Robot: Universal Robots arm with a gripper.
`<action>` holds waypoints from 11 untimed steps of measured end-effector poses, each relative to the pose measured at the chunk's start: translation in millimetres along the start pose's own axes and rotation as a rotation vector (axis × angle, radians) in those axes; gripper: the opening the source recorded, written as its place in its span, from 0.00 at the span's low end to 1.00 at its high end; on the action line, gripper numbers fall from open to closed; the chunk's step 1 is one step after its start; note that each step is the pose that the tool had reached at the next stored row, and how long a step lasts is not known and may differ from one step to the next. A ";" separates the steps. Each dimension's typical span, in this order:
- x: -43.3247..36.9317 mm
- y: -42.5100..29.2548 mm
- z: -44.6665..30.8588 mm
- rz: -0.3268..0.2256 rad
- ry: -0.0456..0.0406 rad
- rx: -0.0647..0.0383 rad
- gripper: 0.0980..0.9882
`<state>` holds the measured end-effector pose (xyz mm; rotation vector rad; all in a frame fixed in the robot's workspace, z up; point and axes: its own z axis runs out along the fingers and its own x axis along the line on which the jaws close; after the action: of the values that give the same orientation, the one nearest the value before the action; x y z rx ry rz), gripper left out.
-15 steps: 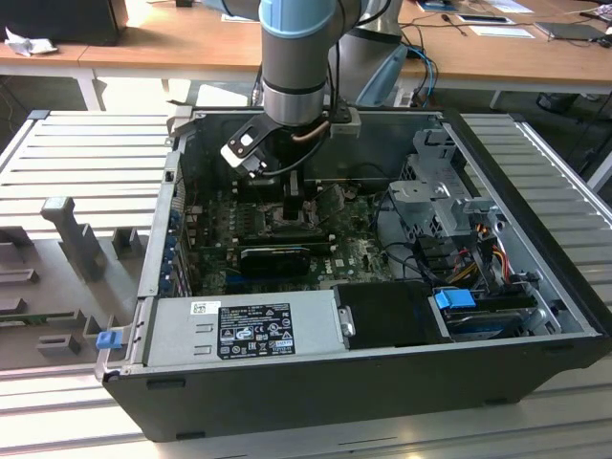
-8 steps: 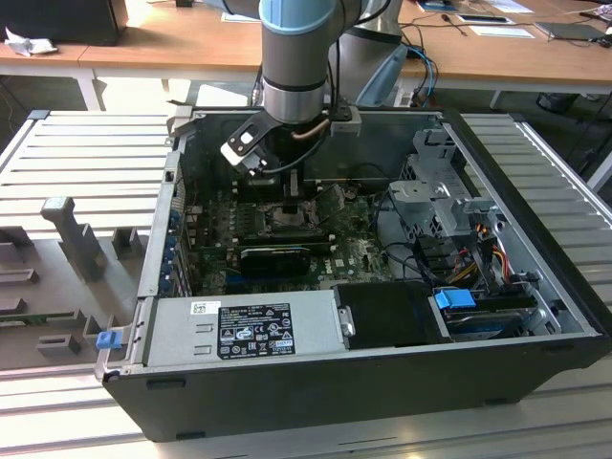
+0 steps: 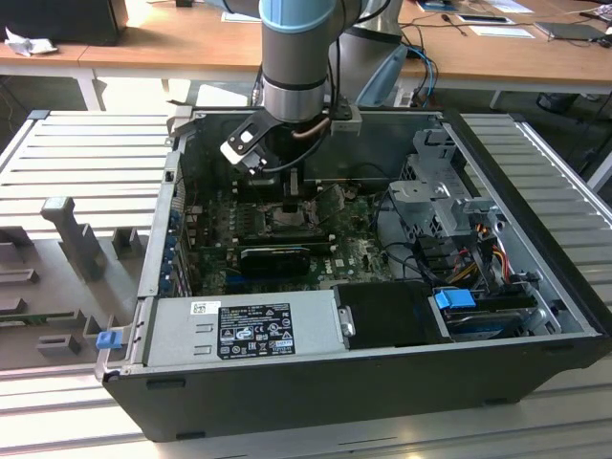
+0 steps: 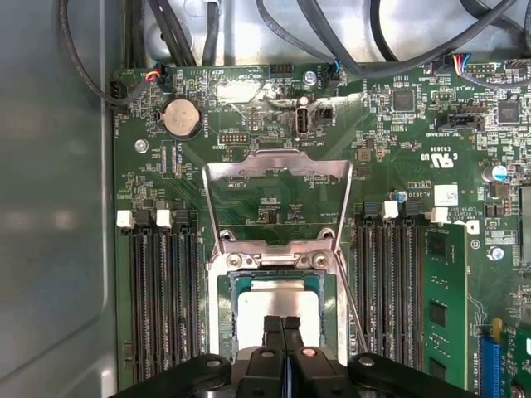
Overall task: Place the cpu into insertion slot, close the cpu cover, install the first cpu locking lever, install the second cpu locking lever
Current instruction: 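Close the cpu cover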
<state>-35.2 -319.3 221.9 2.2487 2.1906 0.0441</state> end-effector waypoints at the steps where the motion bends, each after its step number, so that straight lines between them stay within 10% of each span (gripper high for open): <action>1: 0.1 0.3 -0.9 0.000 0.0003 0.000 0.01; 11: -1.2 7.8 -17.5 0.001 0.0030 0.006 0.01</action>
<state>-27.8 -321.0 239.6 2.2539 2.1946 0.0408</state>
